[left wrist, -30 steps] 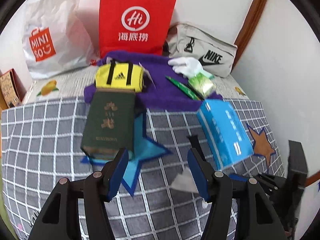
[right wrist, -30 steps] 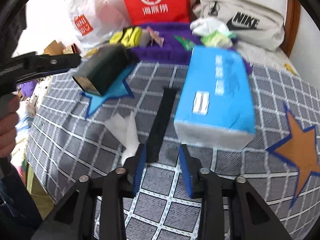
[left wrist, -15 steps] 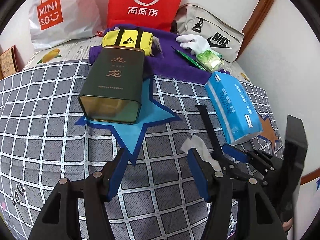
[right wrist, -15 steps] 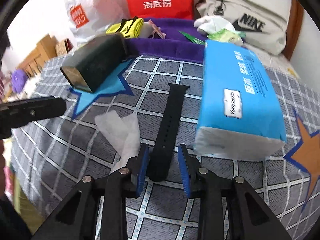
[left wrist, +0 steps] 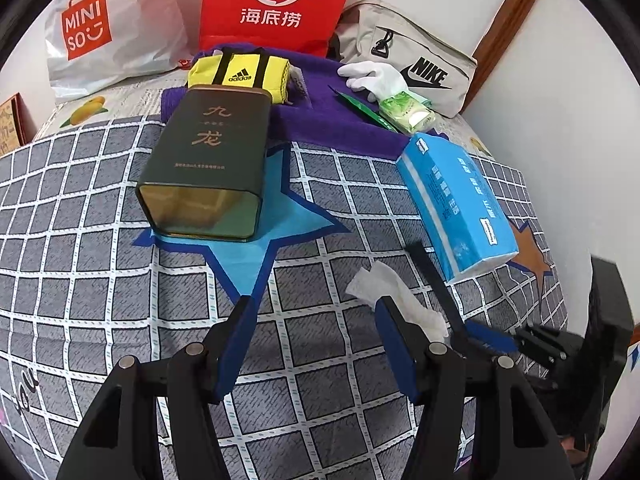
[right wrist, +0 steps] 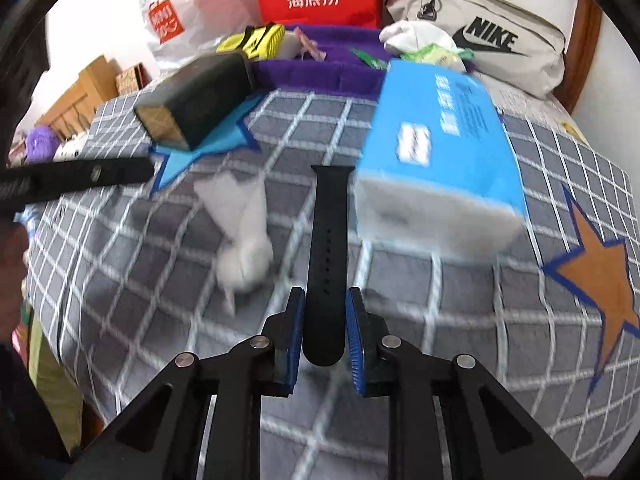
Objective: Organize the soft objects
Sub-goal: 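Grasp the white tissue with the left tool while the right grasps the black watch strap, then carry the tissue and watch strap over the purple towel with both tools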
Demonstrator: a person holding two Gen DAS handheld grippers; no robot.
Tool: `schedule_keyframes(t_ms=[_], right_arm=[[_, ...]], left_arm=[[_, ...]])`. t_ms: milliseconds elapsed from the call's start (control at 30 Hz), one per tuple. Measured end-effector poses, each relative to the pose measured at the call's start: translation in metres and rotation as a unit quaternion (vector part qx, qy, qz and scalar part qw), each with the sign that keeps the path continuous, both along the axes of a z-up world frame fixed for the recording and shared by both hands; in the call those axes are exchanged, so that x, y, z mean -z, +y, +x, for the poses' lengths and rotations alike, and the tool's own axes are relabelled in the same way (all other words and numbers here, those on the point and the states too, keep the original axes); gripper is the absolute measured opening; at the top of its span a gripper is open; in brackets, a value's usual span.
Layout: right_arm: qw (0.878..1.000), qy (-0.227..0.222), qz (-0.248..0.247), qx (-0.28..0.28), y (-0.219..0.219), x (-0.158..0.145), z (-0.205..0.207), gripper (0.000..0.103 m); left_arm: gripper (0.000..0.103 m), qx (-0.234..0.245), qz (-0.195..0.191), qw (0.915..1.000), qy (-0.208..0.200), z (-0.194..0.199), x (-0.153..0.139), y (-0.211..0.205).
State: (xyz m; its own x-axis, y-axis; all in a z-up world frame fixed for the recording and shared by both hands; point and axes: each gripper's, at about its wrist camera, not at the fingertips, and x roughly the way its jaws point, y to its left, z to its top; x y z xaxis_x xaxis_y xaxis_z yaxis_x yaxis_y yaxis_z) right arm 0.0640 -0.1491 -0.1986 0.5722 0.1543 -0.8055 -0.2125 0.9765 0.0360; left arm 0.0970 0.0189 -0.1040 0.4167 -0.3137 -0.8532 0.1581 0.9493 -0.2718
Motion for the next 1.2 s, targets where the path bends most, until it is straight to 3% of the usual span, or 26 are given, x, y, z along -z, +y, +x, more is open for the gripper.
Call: schedule_keyframes(t_ms=[200,533,600,833,967,1067,1200], right_arm=[[1.0,0.017,0.012,-0.001,-0.012,0.001,-0.012,0.021],[1.0,-0.006,0.017,-0.002,-0.002,-0.001,0.02,0.031],[1.0,-0.013,0.012,0.001,0.0,0.0,0.021,0.021],[1.0,-0.008,0.009,-0.001,-0.008,0.0,0.004,0.021],[1.0,-0.001,0.018,0.002,-0.01,0.003,-0.004,0.029],[1.0,-0.007,0.01,0.004,-0.005,0.004,-0.002,0.029],[0.999,-0.034,-0.014,-0.002,0.0,0.006,-0.001,0.021]], left_arm=[[0.059,0.002,-0.004,1.0,0.005,-0.001,0.005,-0.003],[0.059,-0.005,0.004,0.9999,0.011,-0.003,0.006,0.0],[0.059,-0.006,0.004,0.9999,0.011,-0.002,0.006,0.0],[0.059,0.004,-0.003,0.9999,0.013,-0.003,0.007,-0.005],[0.059,0.011,-0.006,0.9998,0.014,-0.005,0.009,-0.009],[0.059,0.013,-0.005,0.9998,0.016,-0.007,0.01,-0.012],[0.059,0.011,-0.005,0.9998,0.013,-0.009,0.007,-0.011]])
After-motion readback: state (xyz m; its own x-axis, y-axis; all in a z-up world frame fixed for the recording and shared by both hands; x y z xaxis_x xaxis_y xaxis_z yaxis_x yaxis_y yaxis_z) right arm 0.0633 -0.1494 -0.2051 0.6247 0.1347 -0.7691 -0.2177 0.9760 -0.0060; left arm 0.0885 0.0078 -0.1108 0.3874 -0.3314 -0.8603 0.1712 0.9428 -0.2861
